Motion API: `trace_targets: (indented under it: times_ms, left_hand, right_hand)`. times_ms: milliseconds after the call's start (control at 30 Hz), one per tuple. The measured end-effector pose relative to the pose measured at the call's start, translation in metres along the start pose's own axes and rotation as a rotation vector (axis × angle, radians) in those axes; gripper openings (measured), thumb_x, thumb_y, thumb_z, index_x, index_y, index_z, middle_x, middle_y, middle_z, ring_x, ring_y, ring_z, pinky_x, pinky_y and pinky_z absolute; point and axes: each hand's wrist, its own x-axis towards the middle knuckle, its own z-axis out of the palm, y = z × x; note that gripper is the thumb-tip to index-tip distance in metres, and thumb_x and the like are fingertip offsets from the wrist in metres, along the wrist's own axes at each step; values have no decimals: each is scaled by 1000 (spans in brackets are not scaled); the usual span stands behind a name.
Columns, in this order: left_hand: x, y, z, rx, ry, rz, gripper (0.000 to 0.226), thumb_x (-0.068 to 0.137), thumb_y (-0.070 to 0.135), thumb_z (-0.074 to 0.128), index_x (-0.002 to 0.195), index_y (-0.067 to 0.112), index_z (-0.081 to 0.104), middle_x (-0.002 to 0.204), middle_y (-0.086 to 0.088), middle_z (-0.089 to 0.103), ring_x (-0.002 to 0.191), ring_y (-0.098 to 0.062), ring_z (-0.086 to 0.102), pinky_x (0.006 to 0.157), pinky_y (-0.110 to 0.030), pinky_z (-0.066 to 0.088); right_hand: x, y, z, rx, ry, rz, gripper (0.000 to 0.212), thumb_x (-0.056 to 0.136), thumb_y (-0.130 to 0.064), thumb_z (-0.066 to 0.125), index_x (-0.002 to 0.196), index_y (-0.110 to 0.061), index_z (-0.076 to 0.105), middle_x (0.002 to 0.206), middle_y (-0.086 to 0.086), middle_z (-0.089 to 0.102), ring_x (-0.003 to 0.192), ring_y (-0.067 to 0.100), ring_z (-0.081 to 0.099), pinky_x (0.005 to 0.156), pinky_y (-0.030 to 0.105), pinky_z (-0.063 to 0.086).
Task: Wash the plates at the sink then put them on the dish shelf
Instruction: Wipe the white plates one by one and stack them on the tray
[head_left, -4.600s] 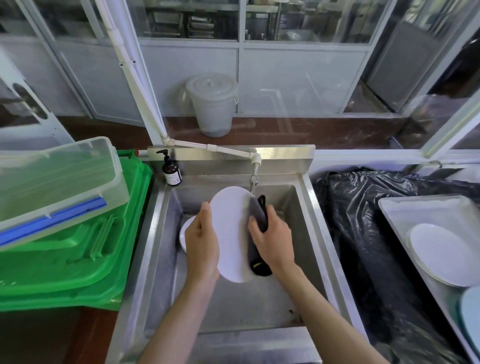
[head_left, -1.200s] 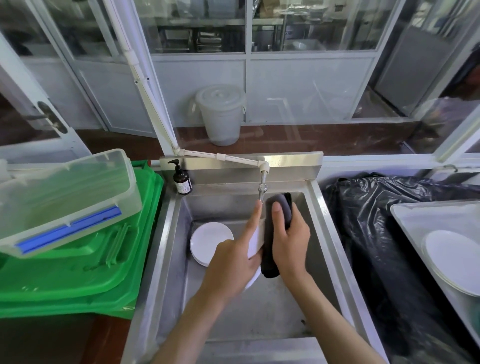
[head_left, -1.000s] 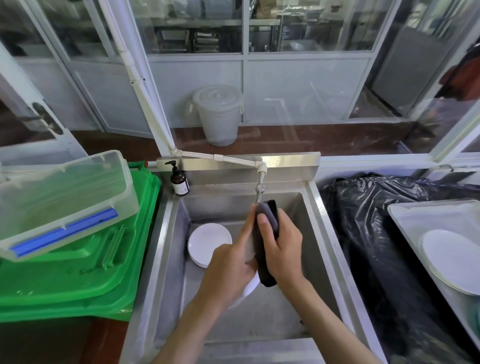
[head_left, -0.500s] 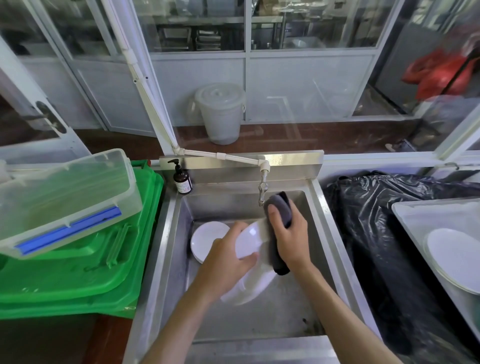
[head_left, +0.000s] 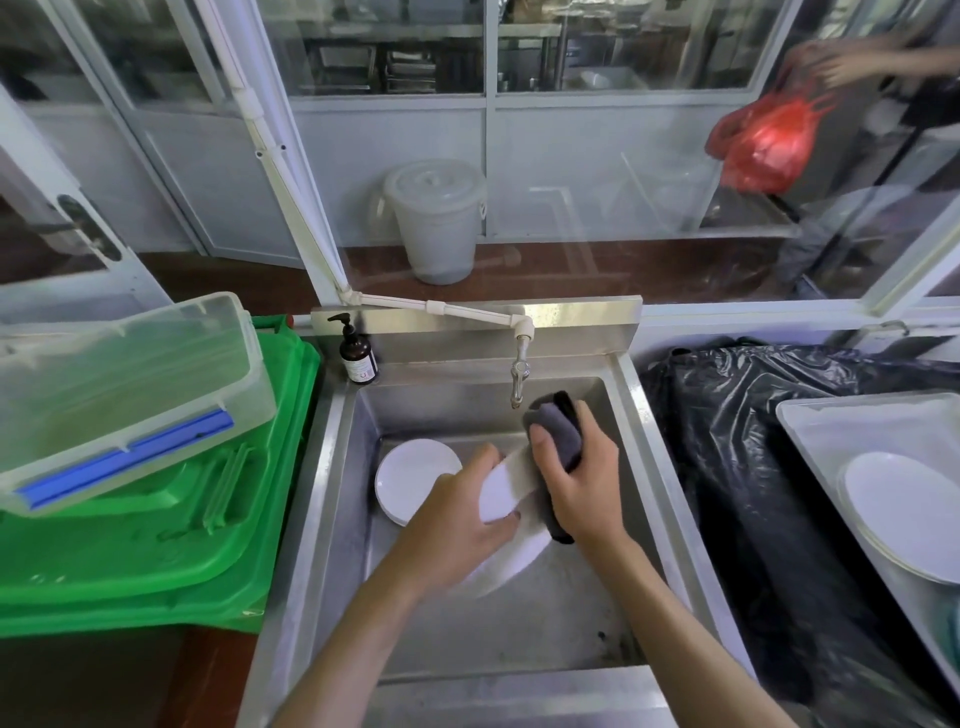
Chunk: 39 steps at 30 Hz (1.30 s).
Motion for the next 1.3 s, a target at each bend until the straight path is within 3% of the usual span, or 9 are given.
trace_targets:
  times_ms: [133,200,433,633,800,900,1067,1167,1300]
  left_hand:
    - [-3,2,1,-84,55,24,25,91,23,74,95,31,51,83,11,60,70,-12,51,60,-18,39]
    - [-1,2,-2,-108,72,6,27,89,22,77,96,29,51,83,13,59,71,-11,50,62,-17,39]
    - [1,7,5,-127,60,-12,29,87,38,80,94,25,55,83,12,68,66,-9,59,58,-17,41]
    - [-3,-7,5,-184,223,-44,30,85,24,82,92,24,52,81,7,56,69,-13,47,62,-22,38]
    - [9,-7,-5,-79,59,-37,28,87,39,78,100,31,55,88,3,64,83,-15,56,76,-28,48]
    - [11,-2,0,-29,18,-8,24,84,51,72,87,42,50,76,2,63,73,-19,57,64,-31,45]
    - [0,-10,3,-99,181,-23,25,88,32,77,95,20,56,83,-2,59,78,-21,51,64,-29,39]
    - [0,-13,-3,-124,143,-67,29,87,32,79,105,24,58,90,6,65,86,-11,57,76,-26,46]
    - [6,-6,0,-92,46,-38,26,88,33,79,108,31,61,88,8,72,79,-8,63,74,-27,50]
  right_hand:
    - [3,2,3,184,238,291,11,102,-37,57,105,-32,66,96,-11,71,92,7,67,84,27,52]
    - [8,4,1,174,212,400,10,106,-32,57,103,-35,66,96,-16,72,94,3,67,89,31,53]
    - [-1,-6,7,10,-33,-46,18,96,-33,61,88,-18,57,75,-4,58,68,15,56,62,28,46]
    - [10,11,7,221,162,433,15,108,-26,53,104,-30,67,94,-19,72,98,4,68,84,20,46]
    - [10,6,5,102,91,146,13,102,-30,59,102,-19,67,89,-5,70,84,11,67,74,23,50]
    - [2,6,11,12,20,-1,24,96,-35,60,96,-12,63,80,0,63,73,18,62,66,31,49]
    - [-1,18,14,228,232,454,15,107,-31,55,113,-27,68,103,-12,73,105,7,67,90,24,49]
    - [4,9,10,136,178,339,13,106,-24,59,100,-32,66,92,-15,72,89,2,67,81,22,48]
    - [3,-6,15,-39,-42,-56,10,95,-25,64,89,-28,57,76,-12,60,68,4,57,65,20,44]
